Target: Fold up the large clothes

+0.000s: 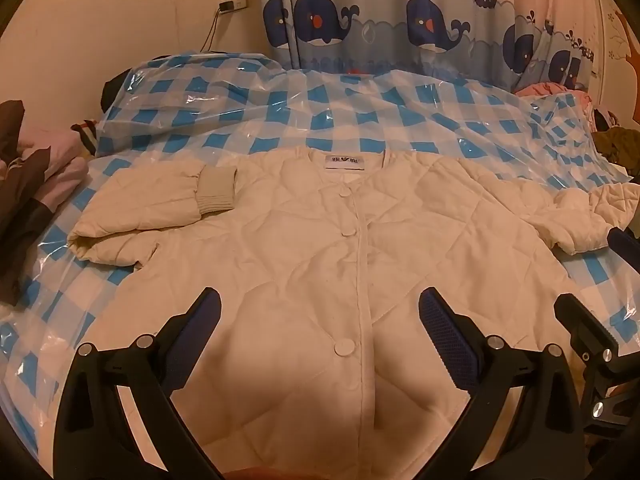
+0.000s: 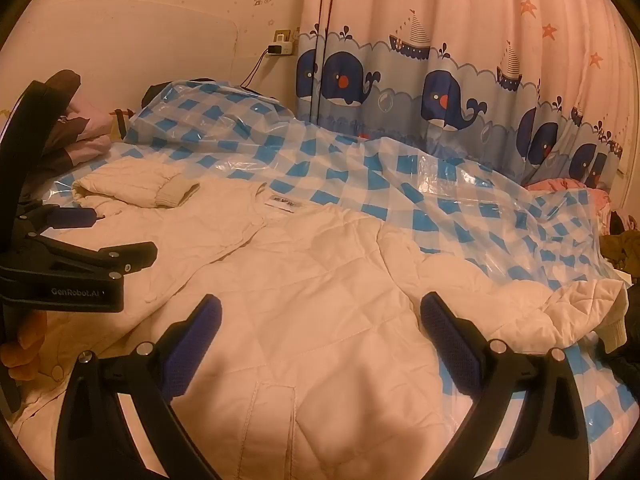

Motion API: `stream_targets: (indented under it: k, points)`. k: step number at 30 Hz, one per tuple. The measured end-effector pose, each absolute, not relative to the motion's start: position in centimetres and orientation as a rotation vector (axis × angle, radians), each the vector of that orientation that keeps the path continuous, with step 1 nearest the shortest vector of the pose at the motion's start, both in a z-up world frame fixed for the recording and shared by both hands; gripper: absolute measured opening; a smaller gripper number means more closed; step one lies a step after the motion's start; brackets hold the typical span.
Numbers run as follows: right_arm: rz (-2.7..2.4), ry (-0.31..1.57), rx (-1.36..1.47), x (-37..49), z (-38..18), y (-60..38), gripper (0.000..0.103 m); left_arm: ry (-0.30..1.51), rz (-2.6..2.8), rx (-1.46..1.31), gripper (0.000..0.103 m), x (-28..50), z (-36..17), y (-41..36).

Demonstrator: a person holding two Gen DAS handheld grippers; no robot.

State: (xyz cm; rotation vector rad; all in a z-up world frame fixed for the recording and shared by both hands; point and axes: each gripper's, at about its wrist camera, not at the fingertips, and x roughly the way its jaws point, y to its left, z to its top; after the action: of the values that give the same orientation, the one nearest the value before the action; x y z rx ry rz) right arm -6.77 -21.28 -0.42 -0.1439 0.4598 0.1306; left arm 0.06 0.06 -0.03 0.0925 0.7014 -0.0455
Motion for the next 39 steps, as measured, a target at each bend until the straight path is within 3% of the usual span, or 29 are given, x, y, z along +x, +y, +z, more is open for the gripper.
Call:
stream_targets:
  k: [39]
  points:
    - [0.080, 0.494, -0.012, -6.2, 0.6, -24.6, 0.096, 0.716, -0.048, 0.090, 0.095, -0.2, -0.3, -0.2]
